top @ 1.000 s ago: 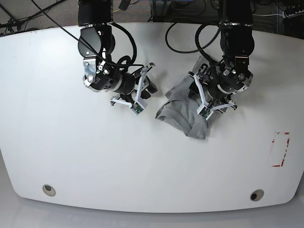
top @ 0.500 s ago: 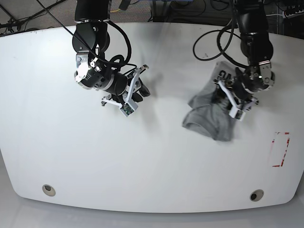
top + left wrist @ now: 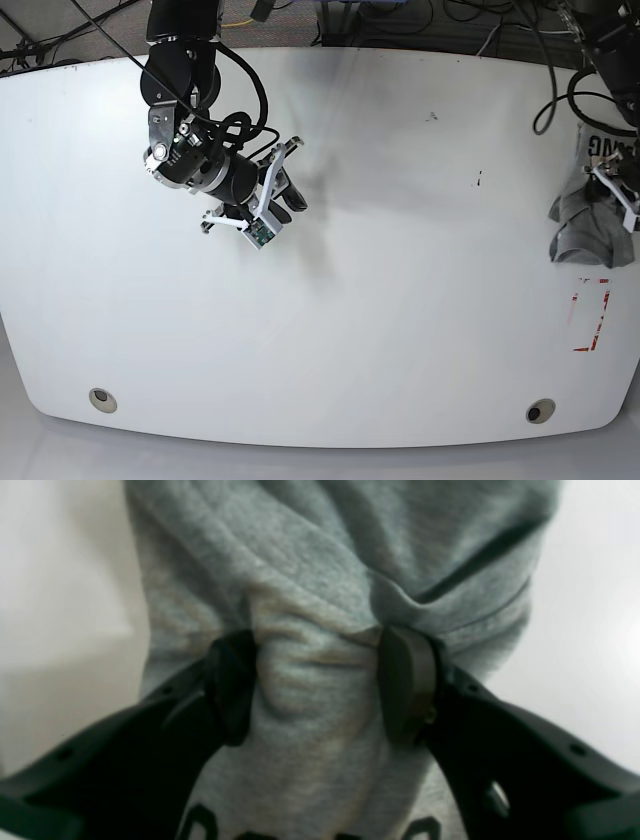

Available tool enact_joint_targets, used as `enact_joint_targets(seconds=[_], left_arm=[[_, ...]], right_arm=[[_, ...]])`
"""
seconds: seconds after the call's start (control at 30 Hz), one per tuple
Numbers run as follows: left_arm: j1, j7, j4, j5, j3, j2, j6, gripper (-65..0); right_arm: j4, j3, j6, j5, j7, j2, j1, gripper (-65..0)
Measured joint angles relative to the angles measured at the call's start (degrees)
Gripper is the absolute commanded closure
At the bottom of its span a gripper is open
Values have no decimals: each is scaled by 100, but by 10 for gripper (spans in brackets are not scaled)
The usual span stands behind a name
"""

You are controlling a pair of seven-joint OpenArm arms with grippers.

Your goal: Fold the T-shirt properly

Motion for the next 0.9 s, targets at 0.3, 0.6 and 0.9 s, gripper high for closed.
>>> enact_joint_targets(seconds=[0.3,0.6,0.9], left_arm=[[116,328,17,529,-573,-492,96,-339],[81,597,2251,481,-544,55,74,-338],[610,-1189,3593,442,-332,1816,750,-367]], right_arm=[[127,345,0,-22,-44,155,-157,-154],[258,726,2,-66,22,490,-142,-154],[-345,1281,15,-1029,2155,863,-260,-159]])
